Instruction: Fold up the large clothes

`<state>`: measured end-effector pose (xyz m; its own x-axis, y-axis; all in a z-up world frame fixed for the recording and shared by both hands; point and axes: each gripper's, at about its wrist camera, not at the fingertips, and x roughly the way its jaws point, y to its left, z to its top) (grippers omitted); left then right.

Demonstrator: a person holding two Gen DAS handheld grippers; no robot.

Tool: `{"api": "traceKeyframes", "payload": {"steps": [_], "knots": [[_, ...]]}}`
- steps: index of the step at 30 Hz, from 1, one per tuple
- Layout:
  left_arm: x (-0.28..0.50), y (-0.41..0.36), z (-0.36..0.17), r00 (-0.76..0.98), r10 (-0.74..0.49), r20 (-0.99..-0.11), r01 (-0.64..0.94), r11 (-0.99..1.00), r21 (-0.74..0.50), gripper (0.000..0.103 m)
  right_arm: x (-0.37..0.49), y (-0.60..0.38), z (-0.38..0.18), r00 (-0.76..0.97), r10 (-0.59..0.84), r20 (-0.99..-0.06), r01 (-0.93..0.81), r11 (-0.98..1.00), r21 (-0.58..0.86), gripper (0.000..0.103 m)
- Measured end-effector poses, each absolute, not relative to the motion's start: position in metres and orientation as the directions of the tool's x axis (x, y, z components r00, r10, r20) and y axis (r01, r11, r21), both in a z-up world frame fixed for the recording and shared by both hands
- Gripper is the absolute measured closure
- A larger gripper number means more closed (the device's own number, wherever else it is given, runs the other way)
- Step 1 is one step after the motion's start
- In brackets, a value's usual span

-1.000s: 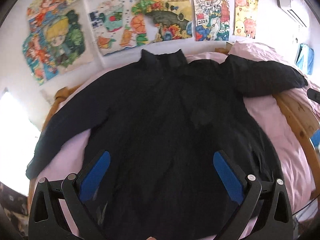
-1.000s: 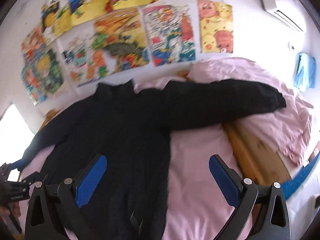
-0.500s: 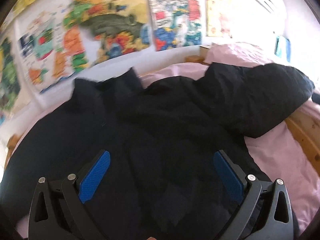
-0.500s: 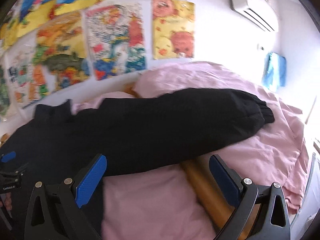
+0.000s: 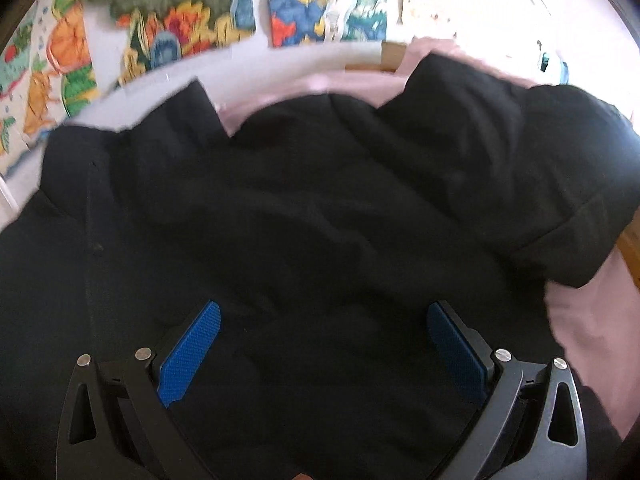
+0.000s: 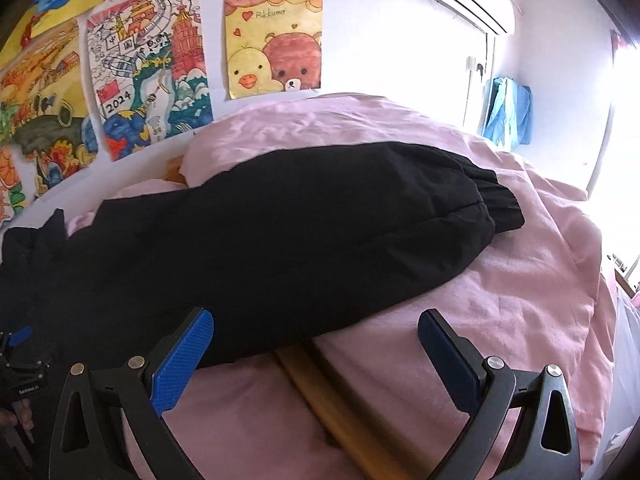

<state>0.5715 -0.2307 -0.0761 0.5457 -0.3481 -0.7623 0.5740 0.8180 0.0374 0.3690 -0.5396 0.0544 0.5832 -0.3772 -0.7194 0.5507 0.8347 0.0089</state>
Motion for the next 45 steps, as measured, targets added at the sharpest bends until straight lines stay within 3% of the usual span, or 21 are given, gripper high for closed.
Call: {"api": "traceKeyframes", "payload": {"steps": [5,11,24,36,39,45], "knots": [[0.579,-0.219,-0.085,0.523,-0.383,-0.762,0.562,0.827,-0.03,0.001,0.371,-0.55,0.043,0.585,-0.398,-0.706,0.544,0.839,-0.021,0.0],[0.578,-0.22,-0.09,0.535,-0.363,-0.763,0.559,0.829,-0.002,0.001,0.377,-0.557,0.039,0.597,-0.435,-0.674,0.558,0.829,-0.04,0.0],[0.586,-0.235,-0.113,0.539,-0.312,-0.783,0.549,0.834,0.046,0.001,0.359,-0.57,0.05,0.667,-0.379,-0.641,0.561,0.822,0.098,0.0],[0.566,-0.238,-0.112,0.547,-0.293,-0.784,0.543,0.837,0.066,0.001,0.333,-0.614,0.055,0.703,-0.364,-0.612,0.65,0.678,0.344,0.0],[0.567,-0.241,-0.111,0.548,-0.288,-0.785,0.541,0.838,0.069,0.001,0.338,-0.617,0.056,0.709,-0.367,-0.602,0.649,0.673,0.354,0.016],[0.57,-0.242,-0.1,0.538,-0.276,-0.797,0.518,0.854,0.053,0.001,0.344,-0.625,0.057,0.71,-0.373,-0.597,0.653,0.665,0.362,0.078]]}}
